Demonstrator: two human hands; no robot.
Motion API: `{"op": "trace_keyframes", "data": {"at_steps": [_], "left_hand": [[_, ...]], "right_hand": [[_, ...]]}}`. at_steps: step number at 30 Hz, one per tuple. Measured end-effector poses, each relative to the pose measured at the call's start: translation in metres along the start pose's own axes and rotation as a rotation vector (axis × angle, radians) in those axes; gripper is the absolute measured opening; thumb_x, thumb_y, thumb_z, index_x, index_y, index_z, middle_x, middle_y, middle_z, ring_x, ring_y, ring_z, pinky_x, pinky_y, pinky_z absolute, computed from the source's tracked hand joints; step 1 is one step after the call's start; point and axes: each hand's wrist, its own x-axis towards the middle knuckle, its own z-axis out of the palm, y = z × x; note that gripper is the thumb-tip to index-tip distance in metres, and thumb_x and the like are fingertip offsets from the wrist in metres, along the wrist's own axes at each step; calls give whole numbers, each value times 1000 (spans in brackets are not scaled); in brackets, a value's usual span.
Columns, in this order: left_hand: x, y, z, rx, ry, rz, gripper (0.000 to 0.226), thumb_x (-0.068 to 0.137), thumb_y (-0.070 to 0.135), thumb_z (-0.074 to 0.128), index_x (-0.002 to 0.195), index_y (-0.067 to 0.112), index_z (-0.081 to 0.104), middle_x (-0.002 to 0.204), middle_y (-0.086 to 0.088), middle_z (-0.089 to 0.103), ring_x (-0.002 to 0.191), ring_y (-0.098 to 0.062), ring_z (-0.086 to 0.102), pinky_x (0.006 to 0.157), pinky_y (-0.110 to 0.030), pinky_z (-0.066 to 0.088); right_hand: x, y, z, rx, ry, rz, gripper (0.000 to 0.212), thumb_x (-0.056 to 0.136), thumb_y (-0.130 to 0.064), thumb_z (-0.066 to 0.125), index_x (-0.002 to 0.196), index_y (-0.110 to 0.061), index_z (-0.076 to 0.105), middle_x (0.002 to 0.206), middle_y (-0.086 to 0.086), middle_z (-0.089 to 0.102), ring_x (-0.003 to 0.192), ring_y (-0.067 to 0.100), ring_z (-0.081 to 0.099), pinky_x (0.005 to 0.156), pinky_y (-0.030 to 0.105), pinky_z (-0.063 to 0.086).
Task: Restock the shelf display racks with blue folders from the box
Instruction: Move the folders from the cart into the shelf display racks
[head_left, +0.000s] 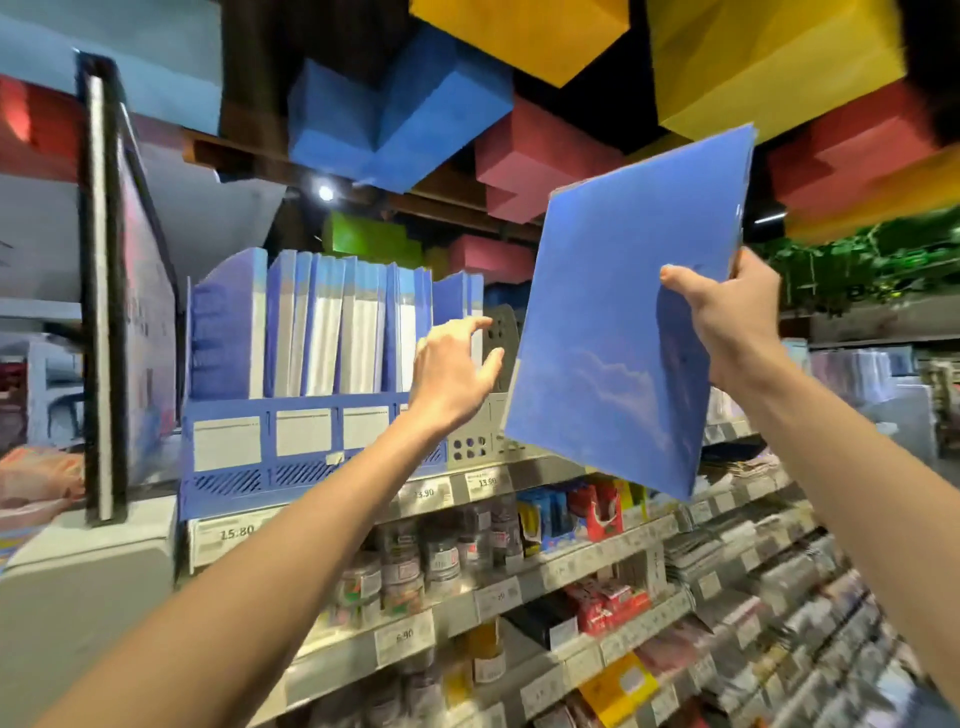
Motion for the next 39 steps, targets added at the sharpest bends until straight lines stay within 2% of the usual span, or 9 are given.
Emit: {"op": "trace_keyframes", "data": {"at_steps": [4,9,16,18,25,29,32,34,39], "left_hand": [[31,-23,29,149,-24,56,42,95,30,64,134,15,62,137,-6,62,134,-25,48,113,-39,31],[69,-60,63,377,-88,95,50,97,35,60,144,19,53,156,-11,42,149,-32,26,119,-42,17],[112,-84,102,647,-106,238,60,95,38,60,152,29,43,166,-18,18,155,-35,3,121,-47,14],[120,-87,110,691,-102,252,61,95,38,61,152,32,41,166,-20,13,155,-36,-1,121,-49,12],[127,-105,124,821,-91,79,66,92,56,60,153,39,39,167,-22,5,155,-38,-6,122,-48,7],[123,-104,115,832,-72,63,66,92,49,63,152,38,40,167,-19,7,156,-33,-4,123,-47,8],[118,-107,107,868,-48,59,68,88,42,66,151,31,44,165,-25,8,156,-32,-3,122,-45,10],[116,-111,102,887,-48,43,71,89,43,66,154,27,41,166,-25,5,156,-31,-5,123,-44,8],[112,-116,95,933,-62,75,71,93,48,59,157,30,33,167,-20,-4,154,-33,-15,123,-48,8]], "right_hand": [[33,20,25,-102,74,-46,27,66,-34,75,90,-25,67,90,-8,74,83,16,70,80,38,59],[72,53,65,-73,114,-107,18,78,-17,72,93,-16,63,83,-5,65,69,8,56,56,9,40],[138,97,113,-30,91,-76,24,72,-23,66,93,-14,63,88,1,68,92,28,63,78,37,55],[152,112,123,0,59,-65,27,71,-24,65,96,-14,64,91,4,69,93,29,63,78,40,56],[181,156,160,146,-70,7,16,76,-18,65,88,-13,56,86,2,61,91,29,58,67,26,40],[180,162,180,235,-144,57,18,76,-17,62,79,-18,44,84,0,53,84,23,44,65,26,37],[178,160,193,290,-195,91,25,79,-16,62,72,-22,38,88,2,52,73,15,42,52,19,34],[175,161,203,317,-229,94,22,82,-16,62,76,-22,41,93,3,53,73,11,41,46,11,30],[162,166,231,335,-271,114,16,84,-15,62,97,-16,53,108,11,60,88,18,40,53,5,35]]}}
